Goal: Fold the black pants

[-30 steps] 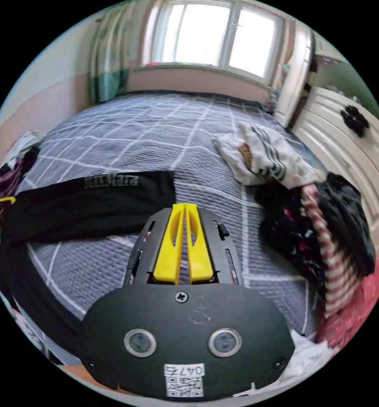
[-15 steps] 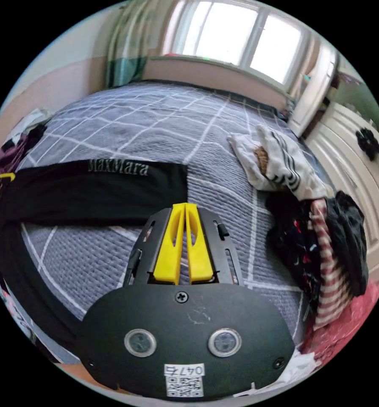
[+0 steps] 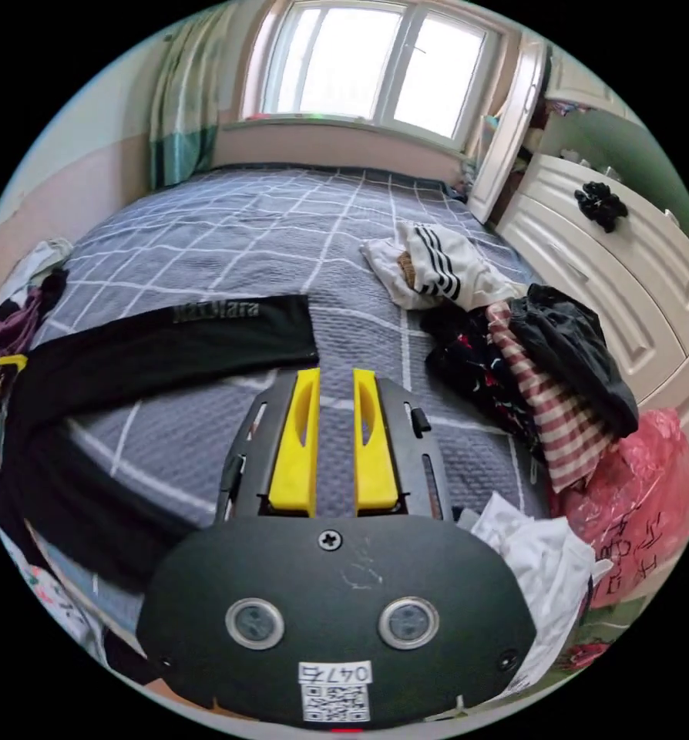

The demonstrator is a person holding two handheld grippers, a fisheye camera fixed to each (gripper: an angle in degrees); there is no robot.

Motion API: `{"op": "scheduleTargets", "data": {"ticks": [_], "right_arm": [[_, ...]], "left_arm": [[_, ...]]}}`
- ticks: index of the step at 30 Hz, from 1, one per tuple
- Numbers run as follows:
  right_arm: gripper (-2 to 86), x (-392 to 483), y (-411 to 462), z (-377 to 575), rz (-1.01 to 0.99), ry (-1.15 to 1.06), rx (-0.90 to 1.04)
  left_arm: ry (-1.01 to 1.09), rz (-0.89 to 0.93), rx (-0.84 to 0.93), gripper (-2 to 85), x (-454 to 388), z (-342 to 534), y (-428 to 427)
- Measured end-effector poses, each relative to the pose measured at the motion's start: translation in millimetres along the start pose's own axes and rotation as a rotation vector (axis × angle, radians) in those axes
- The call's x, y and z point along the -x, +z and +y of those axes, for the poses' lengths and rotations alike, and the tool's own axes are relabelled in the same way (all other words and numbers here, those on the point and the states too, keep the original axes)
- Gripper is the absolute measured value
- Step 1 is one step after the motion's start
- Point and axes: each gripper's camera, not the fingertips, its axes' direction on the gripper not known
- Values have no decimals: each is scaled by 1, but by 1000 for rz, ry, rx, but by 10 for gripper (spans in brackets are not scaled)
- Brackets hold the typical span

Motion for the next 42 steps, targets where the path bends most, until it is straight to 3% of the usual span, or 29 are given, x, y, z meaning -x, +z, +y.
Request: {"op": "scheduleTargets", "data": {"ticks": [4,7,12,16,19,24,29,34,38,42], "right_arm": [[26,13,-50,65,-147,-104,4],[19,22,-75,121,-212,-162,40],[10,34,-62,185,-131,-186,216],[-1,50,-56,183,-194,-241,182],[-2,60,-36,150,-227,-296,268],[23,50,-64,142,-283,-141,111],[27,54,-61,209,-61,-148,181],[41,86,-49,248,-54,-313,158],[33,100,-43,262,-133,-301,117],[24,115,-45,273,-63,-322,92]], "left_arm": [[118,-99,-36,141,-50,29,-31],[162,30,1,152,-83,66,-45],[91,115,59,145,-120,155,-50],[23,193,125,137,-141,214,-34],[-17,234,136,140,-151,232,-19],[-155,246,128,177,-168,269,-6],[-191,20,41,206,-203,310,-7],[157,-322,49,200,-274,331,5],[309,-413,24,137,-301,349,21],[434,-408,62,136,-329,349,34]]}}
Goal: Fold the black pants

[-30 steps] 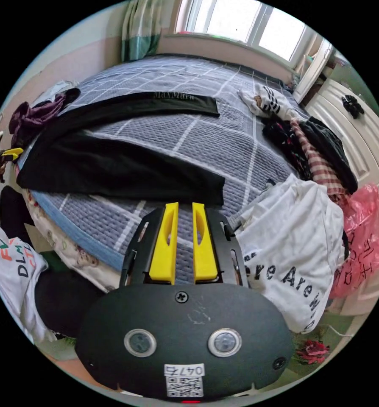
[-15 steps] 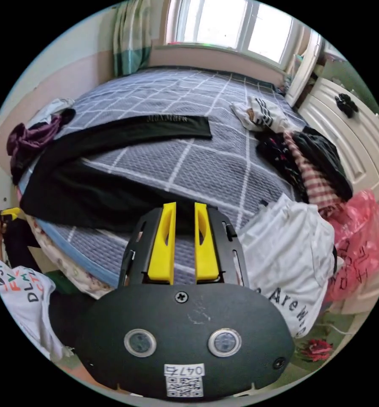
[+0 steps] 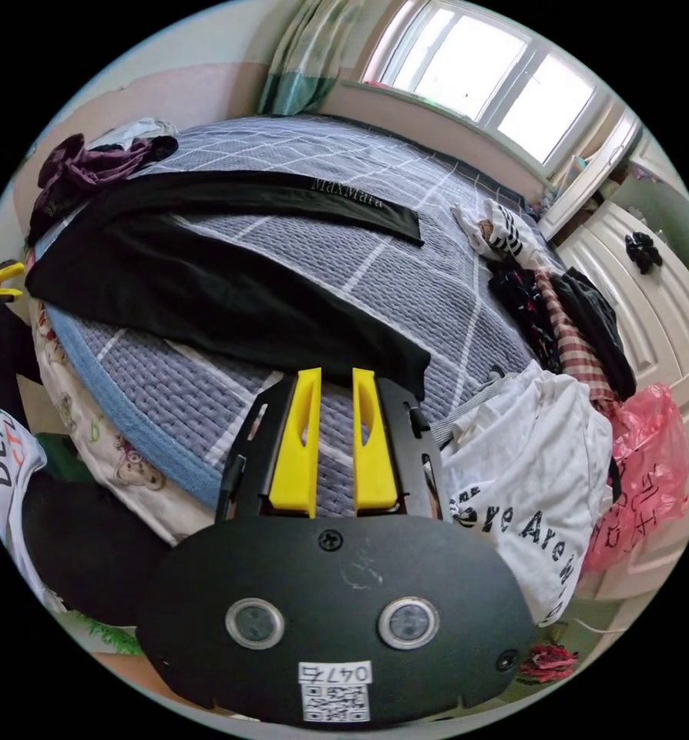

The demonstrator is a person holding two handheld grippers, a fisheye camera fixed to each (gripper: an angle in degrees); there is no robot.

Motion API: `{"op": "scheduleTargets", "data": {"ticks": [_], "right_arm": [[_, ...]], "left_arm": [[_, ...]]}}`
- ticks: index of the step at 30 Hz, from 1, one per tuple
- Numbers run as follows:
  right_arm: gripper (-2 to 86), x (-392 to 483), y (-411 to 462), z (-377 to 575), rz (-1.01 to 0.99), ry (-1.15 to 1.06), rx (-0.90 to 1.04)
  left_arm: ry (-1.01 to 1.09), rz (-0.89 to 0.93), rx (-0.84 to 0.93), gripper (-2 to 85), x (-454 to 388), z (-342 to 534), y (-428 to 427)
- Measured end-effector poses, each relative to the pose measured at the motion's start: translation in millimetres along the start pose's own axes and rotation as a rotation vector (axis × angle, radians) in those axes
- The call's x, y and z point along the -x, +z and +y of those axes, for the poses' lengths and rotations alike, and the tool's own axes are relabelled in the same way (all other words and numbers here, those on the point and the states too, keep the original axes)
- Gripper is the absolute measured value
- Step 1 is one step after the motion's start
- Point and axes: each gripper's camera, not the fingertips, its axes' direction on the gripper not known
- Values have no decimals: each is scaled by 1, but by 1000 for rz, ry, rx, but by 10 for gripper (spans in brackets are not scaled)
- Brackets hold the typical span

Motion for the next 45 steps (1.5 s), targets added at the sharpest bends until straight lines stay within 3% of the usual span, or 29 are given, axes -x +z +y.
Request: {"op": "scheduleTargets", "data": {"ticks": [7,15,21,25,30,33,37,39,45], "right_arm": [[18,18,8,14,-20,37,2],[15,38,16,34,-4,52,15],[13,50,22,47,-14,81,11],[22,85,-3,36,-202,-14,-124],[60,236,-55,-21,-545,-425,-328],[74,341,-58,-38,-624,-635,-449],[88,448,-40,-55,-583,-820,-411],[96,493,-30,-58,-459,-884,-421],[109,536,-21,-58,-284,-922,-424]], "left_arm": [[296,-170,133,123,-65,-3,26],[510,-222,82,103,-109,7,22],[725,-412,68,117,-151,18,18],[745,-448,61,114,-166,28,16],[692,-442,29,116,-169,37,10],[648,-404,-4,115,-166,43,9],[569,-330,-77,103,-152,56,0],[533,-302,-123,91,-145,59,-3],[497,-274,-197,89,-132,64,-12]]}}
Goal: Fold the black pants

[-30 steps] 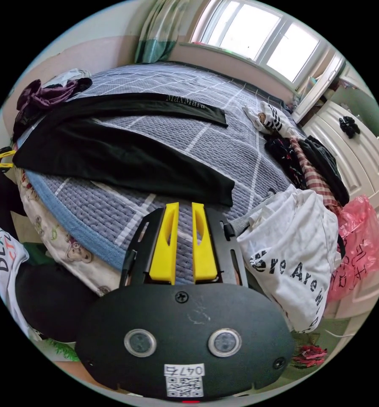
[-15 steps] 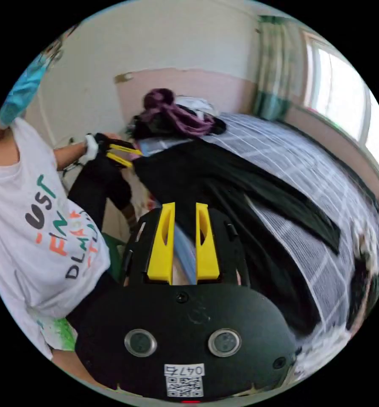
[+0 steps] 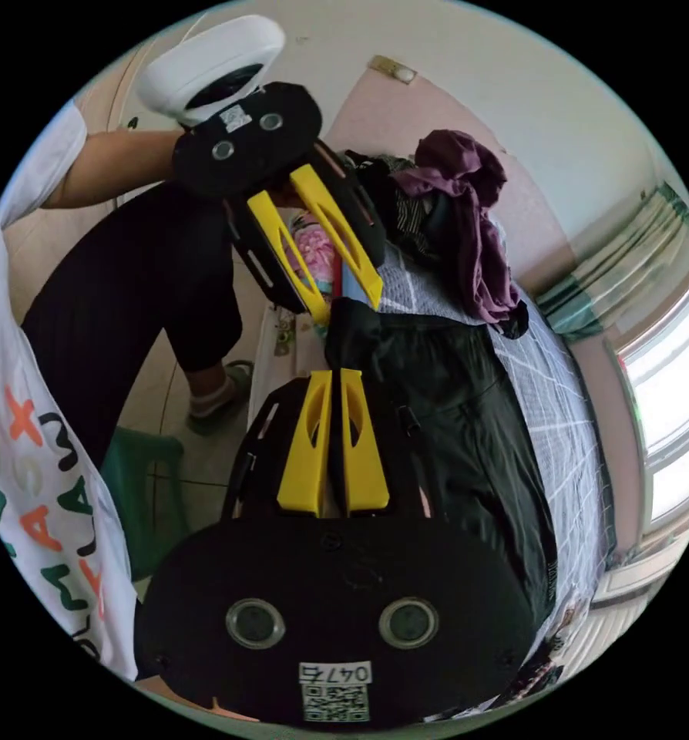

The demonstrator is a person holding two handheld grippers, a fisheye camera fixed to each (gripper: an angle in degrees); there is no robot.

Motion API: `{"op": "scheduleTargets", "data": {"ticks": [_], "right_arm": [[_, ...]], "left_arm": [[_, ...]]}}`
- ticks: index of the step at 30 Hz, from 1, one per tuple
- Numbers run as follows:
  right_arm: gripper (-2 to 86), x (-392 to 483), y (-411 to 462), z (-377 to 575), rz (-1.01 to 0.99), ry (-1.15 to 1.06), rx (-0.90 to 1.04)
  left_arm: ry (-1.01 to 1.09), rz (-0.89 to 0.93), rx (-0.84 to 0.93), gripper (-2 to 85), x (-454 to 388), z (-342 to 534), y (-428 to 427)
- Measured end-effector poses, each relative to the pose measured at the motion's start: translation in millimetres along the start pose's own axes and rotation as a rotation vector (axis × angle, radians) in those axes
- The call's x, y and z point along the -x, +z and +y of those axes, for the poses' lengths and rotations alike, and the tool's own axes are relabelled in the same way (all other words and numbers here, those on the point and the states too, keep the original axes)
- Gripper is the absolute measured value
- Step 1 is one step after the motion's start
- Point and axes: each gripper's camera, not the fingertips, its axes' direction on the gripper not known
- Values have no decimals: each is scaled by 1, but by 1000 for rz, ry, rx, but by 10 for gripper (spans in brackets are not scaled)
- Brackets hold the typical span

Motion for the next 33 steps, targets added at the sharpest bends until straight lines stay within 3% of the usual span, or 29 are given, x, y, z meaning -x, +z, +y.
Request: {"op": "scheduleTargets", "data": {"ticks": [6,14,19,28,31,33], "right_arm": [[116,-15,-9,-7,-22,73,-38],[114,-23,-1,-17,-37,47,-32],[107,-31,4,-19,-52,65,-43],[81,-66,-6,-9,-98,224,-120],[68,-86,-48,30,38,351,-125],[57,-106,-82,85,275,448,19]], "left_arm": [[86,-162,9,105,-2,-1,-23],[136,13,49,130,32,-11,-11],[152,22,-11,44,55,-11,-14],[157,99,27,9,100,-14,-7],[116,137,16,7,121,-9,-8],[91,164,12,7,135,-6,-6]]}}
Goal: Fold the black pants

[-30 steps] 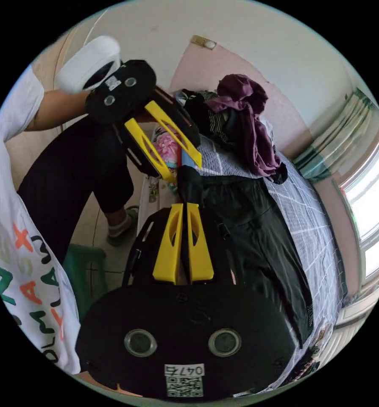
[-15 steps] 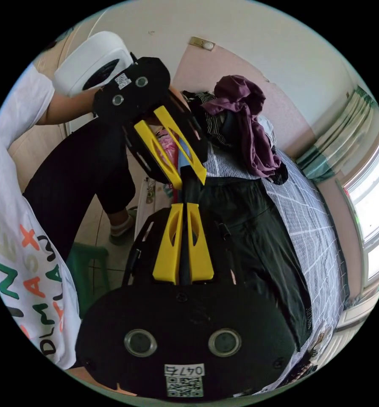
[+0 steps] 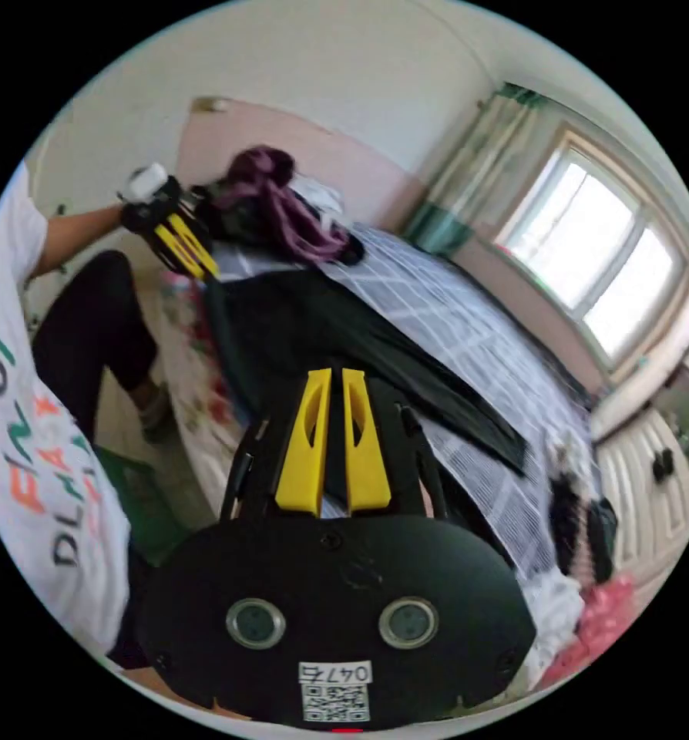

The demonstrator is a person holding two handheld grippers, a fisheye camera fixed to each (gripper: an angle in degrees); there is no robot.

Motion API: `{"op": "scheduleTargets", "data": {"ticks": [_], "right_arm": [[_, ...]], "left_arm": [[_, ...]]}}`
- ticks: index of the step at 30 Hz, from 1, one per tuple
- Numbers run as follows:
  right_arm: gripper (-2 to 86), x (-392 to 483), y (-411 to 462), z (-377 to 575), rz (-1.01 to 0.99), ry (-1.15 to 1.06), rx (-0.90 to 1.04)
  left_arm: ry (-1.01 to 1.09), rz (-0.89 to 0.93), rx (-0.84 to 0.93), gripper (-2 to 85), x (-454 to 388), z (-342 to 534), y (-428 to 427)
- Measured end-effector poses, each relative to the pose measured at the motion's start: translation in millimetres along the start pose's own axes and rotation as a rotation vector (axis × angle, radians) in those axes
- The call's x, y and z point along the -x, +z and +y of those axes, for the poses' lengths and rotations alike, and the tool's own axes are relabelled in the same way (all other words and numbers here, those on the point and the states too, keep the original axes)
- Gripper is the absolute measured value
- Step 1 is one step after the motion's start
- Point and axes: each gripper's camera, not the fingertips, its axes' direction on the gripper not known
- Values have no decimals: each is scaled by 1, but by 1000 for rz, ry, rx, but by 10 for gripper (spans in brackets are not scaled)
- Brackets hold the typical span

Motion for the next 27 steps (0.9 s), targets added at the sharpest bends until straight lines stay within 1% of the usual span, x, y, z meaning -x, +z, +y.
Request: {"op": "scheduleTargets", "data": {"ticks": [1,3,4,5,6,7,10,13,15,20,21,25,27], "right_arm": [[54,-13,-3,12,63,13,41],[39,-59,-7,66,270,9,192],[37,-70,-6,78,302,14,227],[33,-90,-1,101,307,35,301],[30,-109,7,119,272,69,365],[30,-117,11,126,257,84,386],[34,-139,30,142,216,64,409],[37,-148,50,139,211,-15,446],[33,-155,63,136,238,-73,497],[11,-175,78,126,295,-165,548],[5,-181,82,121,275,-176,558],[-4,-202,82,101,272,-141,553],[-4,-223,66,78,324,-75,481]], "left_arm": [[-14,12,-5,6,9,2,0],[-33,27,-2,6,24,4,1],[-45,41,4,7,34,4,2],[-50,48,8,7,39,4,2],[-58,63,14,7,49,4,1],[-65,79,18,7,59,3,0],[-89,124,26,7,86,2,-6],[-120,150,23,7,117,3,-13],[-137,155,20,7,135,4,-16],[-174,166,8,7,179,8,-21],[-182,170,6,7,189,9,-21],[-219,175,-14,6,225,17,-20],[-241,176,-27,6,244,21,-19]]}}
